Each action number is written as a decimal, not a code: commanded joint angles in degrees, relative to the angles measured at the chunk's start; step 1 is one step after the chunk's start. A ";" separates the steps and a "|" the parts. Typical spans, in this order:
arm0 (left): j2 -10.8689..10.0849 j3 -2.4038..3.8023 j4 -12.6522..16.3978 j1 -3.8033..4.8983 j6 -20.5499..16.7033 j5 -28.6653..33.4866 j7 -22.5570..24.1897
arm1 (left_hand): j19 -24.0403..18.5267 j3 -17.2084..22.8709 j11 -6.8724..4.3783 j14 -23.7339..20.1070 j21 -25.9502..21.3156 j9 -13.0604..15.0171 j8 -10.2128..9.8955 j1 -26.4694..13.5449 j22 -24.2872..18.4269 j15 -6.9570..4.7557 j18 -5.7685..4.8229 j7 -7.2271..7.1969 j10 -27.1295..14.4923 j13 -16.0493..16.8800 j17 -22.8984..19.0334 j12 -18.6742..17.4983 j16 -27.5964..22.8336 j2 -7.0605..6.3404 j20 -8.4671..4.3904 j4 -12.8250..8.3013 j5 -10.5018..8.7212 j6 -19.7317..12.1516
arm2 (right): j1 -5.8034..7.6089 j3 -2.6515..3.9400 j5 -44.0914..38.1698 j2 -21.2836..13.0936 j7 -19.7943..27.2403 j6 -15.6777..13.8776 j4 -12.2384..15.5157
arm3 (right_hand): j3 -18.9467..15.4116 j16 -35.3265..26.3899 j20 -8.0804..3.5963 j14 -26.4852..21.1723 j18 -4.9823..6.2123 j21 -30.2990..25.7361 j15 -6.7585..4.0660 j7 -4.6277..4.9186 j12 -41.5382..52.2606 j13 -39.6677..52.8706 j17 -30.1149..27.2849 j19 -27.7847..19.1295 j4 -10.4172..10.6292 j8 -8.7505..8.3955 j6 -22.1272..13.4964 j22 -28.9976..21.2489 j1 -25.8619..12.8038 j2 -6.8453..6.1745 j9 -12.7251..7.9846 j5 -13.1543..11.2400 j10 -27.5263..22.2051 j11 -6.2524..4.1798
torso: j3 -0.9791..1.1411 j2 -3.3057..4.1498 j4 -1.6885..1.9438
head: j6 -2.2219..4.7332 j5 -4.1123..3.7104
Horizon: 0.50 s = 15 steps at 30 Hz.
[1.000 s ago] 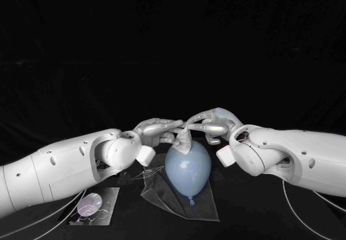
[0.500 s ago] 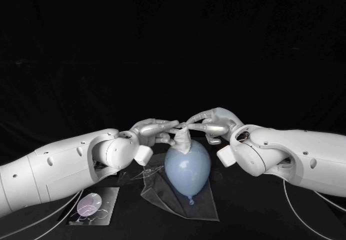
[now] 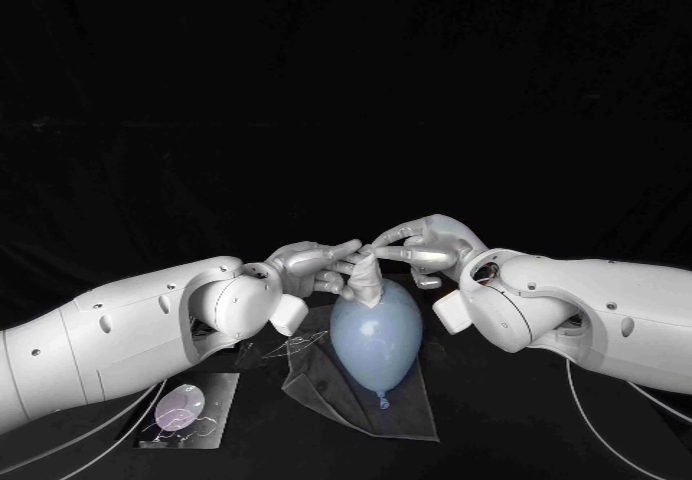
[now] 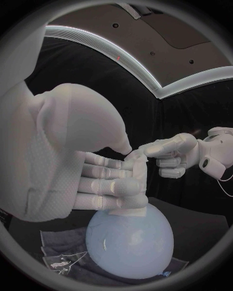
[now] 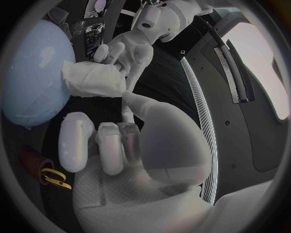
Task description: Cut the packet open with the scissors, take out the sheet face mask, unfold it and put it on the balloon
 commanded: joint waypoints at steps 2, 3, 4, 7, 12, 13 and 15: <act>0.23 0.07 0.16 0.08 2.98 -2.42 -2.72 | 0.58 -0.65 0.05 0.49 -0.34 -0.13 -0.54 -0.66 -0.16 -0.08 0.60 -0.07 0.59 0.17 -0.09 -0.19 -0.01 0.59 -0.15 0.09 0.16 0.76 | -0.03 0.03 -0.46 0.10 0.71 0.55 0.23 | 0.39 0.20 -0.37 7.27 0.98 -0.09 -1.45 0.08 0.20 15.06 15.05 -0.08 -0.06 0.29 0.26 10.89 -0.25 0.44 6.10 0.13 6.19 -0.38 | 0.03 -0.01 -0.01 | -0.05 0.01; 0.26 0.07 0.16 0.07 3.10 -2.47 -2.85 | 0.71 -0.80 0.04 0.60 -0.34 -0.19 -0.70 -0.89 -0.19 -0.10 0.60 -0.06 0.66 0.23 -0.12 -0.16 0.05 0.88 -0.18 0.11 0.15 0.75 | -0.03 0.03 -0.46 0.11 0.71 0.56 0.26 | 0.39 0.20 -0.37 7.27 0.98 -0.09 -1.45 0.08 0.20 15.06 15.05 -0.08 -0.06 0.29 0.26 10.89 -0.25 0.44 6.10 0.13 6.19 -0.38 | 0.03 -0.01 -0.01 | -0.03 0.00; 0.31 0.06 0.17 0.07 3.26 -2.52 -2.96 | 0.75 -0.86 0.04 0.63 -0.35 -0.22 -0.77 -0.96 -0.20 -0.10 0.60 -0.05 0.68 0.25 -0.13 -0.16 0.07 0.98 -0.18 0.11 0.15 0.72 | -0.03 0.03 -0.45 0.11 0.71 0.58 0.31 | 0.39 0.20 -0.37 7.27 0.98 -0.09 -1.45 0.08 0.20 15.06 15.05 -0.08 -0.06 0.29 0.26 10.89 -0.25 0.44 6.10 0.13 6.19 -0.38 | 0.02 -0.01 -0.01 | 0.01 0.02; 0.43 0.06 0.20 0.07 3.57 -2.56 -2.82 | 0.91 -1.21 0.12 0.74 -0.39 -0.45 -1.32 -1.24 -0.27 -0.07 0.59 0.12 0.70 0.36 -0.20 -0.15 0.16 1.24 -0.21 0.06 0.15 0.29 | -0.04 0.03 -0.37 0.11 0.70 0.64 0.47 | 0.39 0.20 -0.37 7.27 0.98 -0.09 -1.45 0.08 0.20 15.06 15.05 -0.08 -0.06 0.29 0.26 10.89 -0.25 0.44 6.10 0.13 6.19 -0.38 | 0.02 -0.02 -0.02 | 0.08 0.00; 0.58 0.06 0.21 0.05 4.36 -1.19 -1.21 | 1.28 -2.00 0.16 2.48 -0.36 -1.34 -3.31 -0.72 -0.34 -0.03 0.56 0.40 1.77 0.97 3.30 0.63 2.44 1.27 -0.23 -0.03 0.14 -1.68 | -0.06 0.03 -0.22 0.11 0.66 0.83 0.75 | 0.39 0.20 -0.37 7.27 0.98 -0.09 -1.45 0.08 0.20 15.06 15.05 -0.08 -0.06 0.29 0.26 10.89 -0.25 0.44 6.10 0.13 6.19 -0.38 | -0.01 -0.02 -0.03 | 0.14 0.02; 0.59 0.06 0.21 0.04 4.51 -0.81 -0.72 | 1.29 -2.22 0.17 2.46 -0.36 -1.44 -3.53 -0.81 -0.35 -0.02 0.56 0.39 1.77 1.04 3.36 0.68 2.54 1.22 -0.22 0.02 0.13 -1.86 | -0.07 0.03 -0.21 0.11 0.64 0.86 0.77 | 0.39 0.20 -0.37 7.27 0.98 -0.09 -1.45 0.08 0.20 15.06 15.05 -0.08 -0.06 0.29 0.26 10.89 -0.25 0.44 6.10 0.13 6.19 -0.38 | 0.00 -0.03 -0.01 | 0.15 0.00; 0.58 0.06 0.21 0.03 4.83 0.18 0.45 | 1.27 -3.23 0.21 2.29 -0.38 -1.95 -4.59 -1.77 -0.36 0.07 0.52 0.38 1.27 1.24 3.60 0.76 2.94 1.36 -0.19 0.13 0.10 -2.98 | -0.08 0.03 -0.19 0.12 0.58 0.95 0.76 | 0.39 0.20 -0.37 7.27 0.98 -0.09 -1.45 0.08 0.20 15.06 15.05 -0.08 -0.06 0.29 0.26 10.89 -0.25 0.44 6.10 0.13 6.19 -0.38 | 0.00 -0.04 0.00 | 0.17 -0.02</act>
